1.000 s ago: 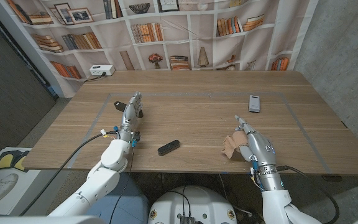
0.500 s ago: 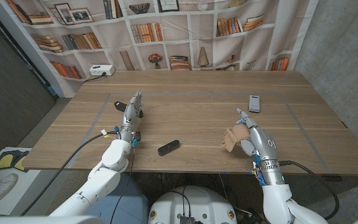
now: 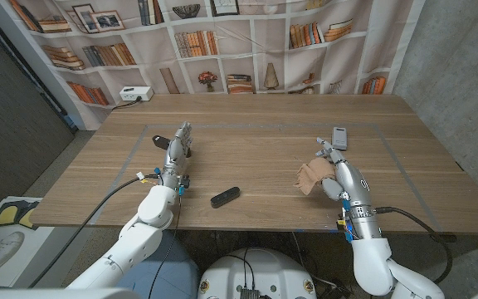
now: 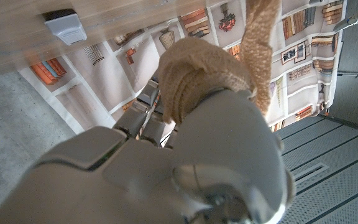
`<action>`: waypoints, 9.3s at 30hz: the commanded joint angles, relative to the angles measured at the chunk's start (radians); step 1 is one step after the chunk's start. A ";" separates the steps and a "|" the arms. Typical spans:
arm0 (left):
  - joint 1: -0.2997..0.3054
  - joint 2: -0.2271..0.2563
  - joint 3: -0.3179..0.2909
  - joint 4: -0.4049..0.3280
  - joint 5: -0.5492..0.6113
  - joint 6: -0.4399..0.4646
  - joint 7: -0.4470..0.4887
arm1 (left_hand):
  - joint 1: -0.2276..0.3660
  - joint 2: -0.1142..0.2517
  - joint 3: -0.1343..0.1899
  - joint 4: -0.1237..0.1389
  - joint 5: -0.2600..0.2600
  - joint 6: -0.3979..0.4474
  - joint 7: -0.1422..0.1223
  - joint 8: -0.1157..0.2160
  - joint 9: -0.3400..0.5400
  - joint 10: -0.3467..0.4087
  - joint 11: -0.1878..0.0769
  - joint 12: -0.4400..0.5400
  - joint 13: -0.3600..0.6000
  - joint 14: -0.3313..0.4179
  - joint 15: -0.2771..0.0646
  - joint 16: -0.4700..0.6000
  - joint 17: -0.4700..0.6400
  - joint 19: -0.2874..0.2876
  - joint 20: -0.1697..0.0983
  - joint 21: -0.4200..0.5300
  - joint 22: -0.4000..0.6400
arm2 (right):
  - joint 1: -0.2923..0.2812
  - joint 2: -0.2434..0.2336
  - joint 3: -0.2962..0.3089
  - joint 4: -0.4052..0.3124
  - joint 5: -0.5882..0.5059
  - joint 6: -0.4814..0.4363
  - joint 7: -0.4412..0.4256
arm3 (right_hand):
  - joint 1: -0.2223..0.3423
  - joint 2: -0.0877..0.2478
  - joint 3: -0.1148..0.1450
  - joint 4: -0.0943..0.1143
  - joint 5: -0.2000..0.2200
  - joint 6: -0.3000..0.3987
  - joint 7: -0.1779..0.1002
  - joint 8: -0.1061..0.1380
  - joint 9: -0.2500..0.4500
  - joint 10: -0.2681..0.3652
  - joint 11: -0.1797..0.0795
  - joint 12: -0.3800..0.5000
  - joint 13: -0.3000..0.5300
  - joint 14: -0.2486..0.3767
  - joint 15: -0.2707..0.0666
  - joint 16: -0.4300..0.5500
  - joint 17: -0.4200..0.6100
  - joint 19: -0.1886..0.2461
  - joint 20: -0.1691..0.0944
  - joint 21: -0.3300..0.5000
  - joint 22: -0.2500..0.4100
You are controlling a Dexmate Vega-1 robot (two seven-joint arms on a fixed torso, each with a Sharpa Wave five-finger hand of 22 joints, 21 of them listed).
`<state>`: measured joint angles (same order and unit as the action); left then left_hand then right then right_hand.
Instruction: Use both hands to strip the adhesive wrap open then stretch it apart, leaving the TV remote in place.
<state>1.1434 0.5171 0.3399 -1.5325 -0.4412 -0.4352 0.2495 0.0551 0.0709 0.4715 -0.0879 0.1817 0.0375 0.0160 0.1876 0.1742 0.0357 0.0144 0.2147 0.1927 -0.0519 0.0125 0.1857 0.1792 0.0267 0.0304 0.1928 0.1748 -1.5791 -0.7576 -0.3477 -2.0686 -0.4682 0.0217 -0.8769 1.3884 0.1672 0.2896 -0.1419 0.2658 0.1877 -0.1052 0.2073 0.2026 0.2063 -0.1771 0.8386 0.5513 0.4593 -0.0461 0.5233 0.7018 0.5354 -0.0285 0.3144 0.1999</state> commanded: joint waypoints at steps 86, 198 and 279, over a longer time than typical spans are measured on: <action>0.070 0.064 -0.004 -0.256 0.152 -0.010 0.007 | 0.034 -0.018 0.017 -0.032 0.001 0.447 -0.005 0.065 0.010 0.279 -0.007 0.065 0.008 0.214 -0.012 0.015 -0.002 0.127 0.019 0.010 -0.001 | 0.223 0.331 0.049 0.173 0.160 0.343 0.131 | -0.412 -0.028 -0.103 0.159 -0.072 0.245 -0.001 0.018 0.004 0.200 0.012 -0.049 -0.178 0.118 -0.178 -0.233 -0.088 0.028 0.011 0.010 -0.013; 0.076 -0.062 0.101 -0.341 0.392 0.008 0.127 | 0.416 -0.030 0.062 -0.082 -0.008 0.652 -0.038 0.036 0.022 0.669 -0.108 0.100 0.075 0.420 -0.088 0.020 -0.001 0.186 0.005 0.001 -0.001 | 0.553 0.390 -0.208 0.333 0.049 0.306 0.089 | -0.417 -0.020 -0.115 0.081 -0.079 0.143 -0.008 0.001 0.003 0.116 0.033 -0.279 -0.289 -0.027 -0.166 -0.281 -0.129 -0.058 0.029 -0.063 -0.014; 0.101 -0.217 0.130 -0.255 0.398 -0.185 0.182 | 1.065 0.063 0.057 -0.108 0.003 0.850 -0.051 0.167 0.126 0.823 -0.175 0.238 0.357 1.077 -0.252 0.259 0.109 0.786 -0.091 0.415 0.129 | 0.550 0.370 -0.266 0.359 -0.027 0.260 0.027 | -0.400 -0.010 -0.110 0.045 -0.082 0.137 -0.021 0.009 0.004 0.128 0.035 -0.329 -0.284 -0.109 -0.168 -0.287 -0.132 -0.085 0.026 -0.083 -0.013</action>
<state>1.2510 0.3425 0.4707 -1.8292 -0.0794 -0.5569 0.4007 1.0574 0.1430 0.5244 -0.1960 0.1777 0.8881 -0.0515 0.3423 0.2780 0.8276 -0.1598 0.4187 0.5206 1.0033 -0.2377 0.4454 0.2733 0.8167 -0.0414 0.5809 0.2908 -1.0278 -0.3840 -0.6097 -1.7097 -0.4920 0.2851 -0.8472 0.9805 0.1518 0.1781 -0.0911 0.1845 0.3250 -0.1216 0.2111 0.2050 0.3227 -0.1435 0.5133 0.2627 0.3543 -0.0423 0.2399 0.5698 0.4527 -0.0036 0.2321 0.1838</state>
